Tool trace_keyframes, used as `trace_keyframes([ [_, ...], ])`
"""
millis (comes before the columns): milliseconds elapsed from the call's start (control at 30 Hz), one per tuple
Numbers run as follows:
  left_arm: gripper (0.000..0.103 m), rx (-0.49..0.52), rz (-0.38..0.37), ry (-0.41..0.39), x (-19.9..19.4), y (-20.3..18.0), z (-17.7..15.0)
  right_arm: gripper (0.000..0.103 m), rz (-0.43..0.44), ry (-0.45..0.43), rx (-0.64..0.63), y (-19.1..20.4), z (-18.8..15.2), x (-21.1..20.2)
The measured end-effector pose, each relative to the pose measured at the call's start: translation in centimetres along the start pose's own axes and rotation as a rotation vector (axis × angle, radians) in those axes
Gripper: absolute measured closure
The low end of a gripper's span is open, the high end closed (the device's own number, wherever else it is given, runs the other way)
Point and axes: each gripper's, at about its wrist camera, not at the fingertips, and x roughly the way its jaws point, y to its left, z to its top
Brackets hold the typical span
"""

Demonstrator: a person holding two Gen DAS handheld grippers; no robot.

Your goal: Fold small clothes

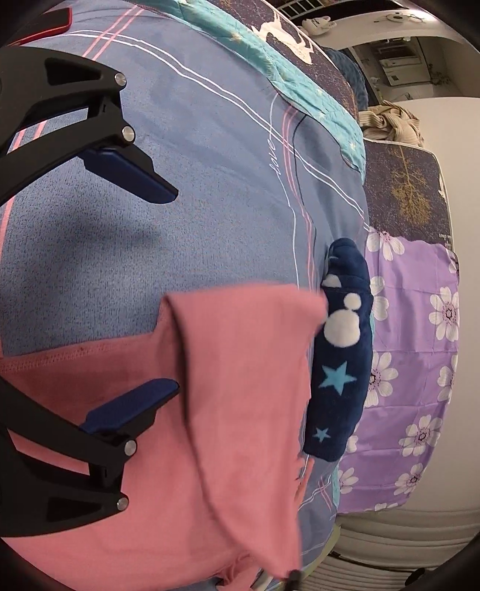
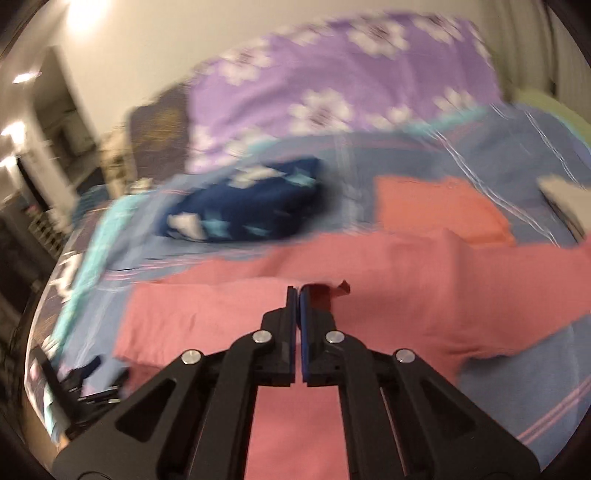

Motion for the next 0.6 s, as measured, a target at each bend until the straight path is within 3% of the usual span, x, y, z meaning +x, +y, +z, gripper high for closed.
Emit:
trace_keyframes([
  [67, 0.007, -0.013, 0.006, 0.021, 0.5, 0.2, 0.0, 0.101, -0.007, 0.071, 0.058, -2.3, -0.7, 2.4],
  [167, 0.007, -0.033, 0.009, 0.045, 1.0, 0.6, -0.1, 0.101, -0.007, 0.110, 0.139, -5.2, -2.3, 4.6],
  [267, 0.010, -0.053, 0.006, 0.070, 1.5, 1.1, -0.1, 0.091, 0.052, 0.123, 0.210, -7.3, -2.9, 5.2],
  [333, 0.014, -0.061, -0.002, 0.085, 1.9, 1.2, -0.3, 0.067, 0.106, 0.132, 0.216, -7.7, -3.2, 4.9],
  [400, 0.016, -0.065, -0.012, 0.095, 2.3, 1.2, -0.4, 0.050, 0.152, 0.137, 0.190, -7.3, -3.2, 4.5],
  [467, 0.018, -0.061, -0.012, 0.095, 2.4, 1.1, -0.5, 0.046, 0.148, 0.150, 0.147, -6.4, -3.2, 4.6],
  [500, 0.020, -0.058, -0.012, 0.094, 2.4, 1.0, -0.5, 0.054, 0.125, 0.154, 0.109, -5.7, -3.2, 4.9],
  [533, 0.021, -0.052, -0.013, 0.091, 2.3, 0.9, -0.5, 0.088, 0.108, 0.155, 0.072, -4.8, -3.3, 4.9],
  [567, 0.024, -0.049, -0.016, 0.088, 2.2, 0.8, -0.5, 0.102, 0.102, 0.152, 0.058, -4.6, -3.4, 4.6],
  [600, 0.027, -0.048, -0.019, 0.085, 2.2, 0.8, -0.5, 0.101, 0.118, 0.105, 0.063, -4.2, -3.2, 3.5],
])
